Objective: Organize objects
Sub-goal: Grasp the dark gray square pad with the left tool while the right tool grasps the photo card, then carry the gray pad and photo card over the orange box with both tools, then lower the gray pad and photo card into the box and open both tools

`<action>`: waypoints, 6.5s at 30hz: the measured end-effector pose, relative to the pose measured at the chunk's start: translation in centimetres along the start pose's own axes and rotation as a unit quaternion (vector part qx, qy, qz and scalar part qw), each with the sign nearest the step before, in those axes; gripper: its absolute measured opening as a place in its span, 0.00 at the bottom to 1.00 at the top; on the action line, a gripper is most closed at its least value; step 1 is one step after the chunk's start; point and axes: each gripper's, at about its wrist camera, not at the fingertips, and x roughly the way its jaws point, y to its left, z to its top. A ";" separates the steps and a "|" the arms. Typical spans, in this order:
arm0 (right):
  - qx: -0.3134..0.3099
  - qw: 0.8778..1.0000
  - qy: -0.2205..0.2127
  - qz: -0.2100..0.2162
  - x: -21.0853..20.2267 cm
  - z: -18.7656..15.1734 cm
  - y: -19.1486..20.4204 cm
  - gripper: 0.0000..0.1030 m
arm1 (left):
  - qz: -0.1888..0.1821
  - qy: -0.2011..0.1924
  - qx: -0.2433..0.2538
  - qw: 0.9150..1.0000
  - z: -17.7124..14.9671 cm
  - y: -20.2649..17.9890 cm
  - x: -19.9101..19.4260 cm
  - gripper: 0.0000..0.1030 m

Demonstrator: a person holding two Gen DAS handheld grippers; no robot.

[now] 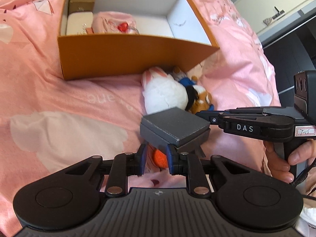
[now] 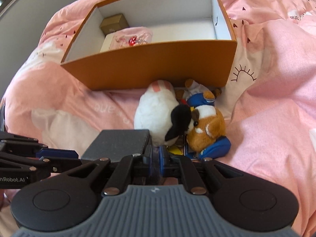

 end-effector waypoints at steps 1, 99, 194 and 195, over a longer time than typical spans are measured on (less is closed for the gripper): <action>0.006 1.000 -0.004 0.003 -0.1 0.2 -0.1 0.09 | -0.003 -0.009 -0.005 1.000 0.1 0.2 -0.1 0.22; 0.083 0.980 -0.114 0.138 -5.8 9.9 -1.3 0.23 | 0.015 -0.205 0.042 0.978 8.6 0.0 -6.5 0.38; 0.039 0.999 -0.001 0.016 14.0 25.4 -4.8 0.15 | 0.106 -0.081 0.004 0.991 23.3 7.9 8.0 0.21; 0.039 0.999 -0.003 0.017 14.0 25.4 -4.7 0.15 | 0.105 -0.081 0.003 0.991 23.3 7.9 8.0 0.21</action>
